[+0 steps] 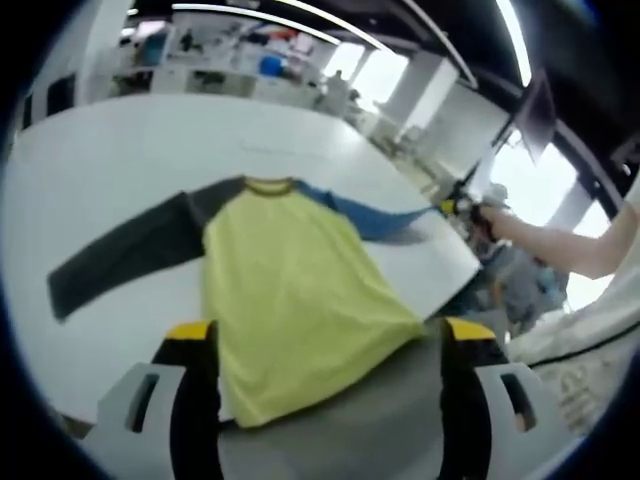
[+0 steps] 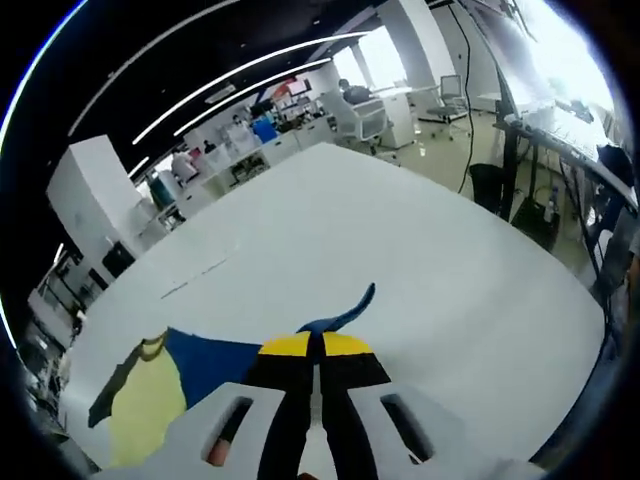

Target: Fold the garment on the visible template until the final outline fits inside the template.

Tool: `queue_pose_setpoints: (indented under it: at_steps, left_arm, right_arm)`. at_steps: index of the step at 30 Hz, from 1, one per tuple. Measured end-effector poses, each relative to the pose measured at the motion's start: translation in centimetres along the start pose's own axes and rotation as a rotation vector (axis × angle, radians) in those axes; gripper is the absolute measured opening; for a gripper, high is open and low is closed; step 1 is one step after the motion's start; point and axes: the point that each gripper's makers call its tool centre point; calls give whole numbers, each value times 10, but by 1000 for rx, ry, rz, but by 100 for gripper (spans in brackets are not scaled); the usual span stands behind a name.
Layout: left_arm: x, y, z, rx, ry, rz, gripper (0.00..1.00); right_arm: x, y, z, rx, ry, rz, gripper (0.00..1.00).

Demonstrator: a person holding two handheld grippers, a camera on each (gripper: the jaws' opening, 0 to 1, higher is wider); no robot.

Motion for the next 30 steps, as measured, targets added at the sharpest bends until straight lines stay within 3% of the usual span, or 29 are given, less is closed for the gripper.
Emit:
queue_pose_setpoints:
  at_steps: [12,26,30]
  left_arm:
    - [-1,-3,0,1,2,-5,88]
    - [-2,-6,-3,-5,5,-9,87]
    - [-2,-6,-3,-7,3,-9,86]
  right_arm:
    - [1,30,-15,-33,34,49,2]
    - [12,73,-60,-105,138,113,2]
    - [14,84,-85,-132,178,128,2]
Point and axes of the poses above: the point that each gripper's makers call its tool centre point, and the gripper's own axes: x roughly forward along the fingers, z roughly to its right, y roughly out of its top, and after that the axes turned 15 degrees about y, right-handed
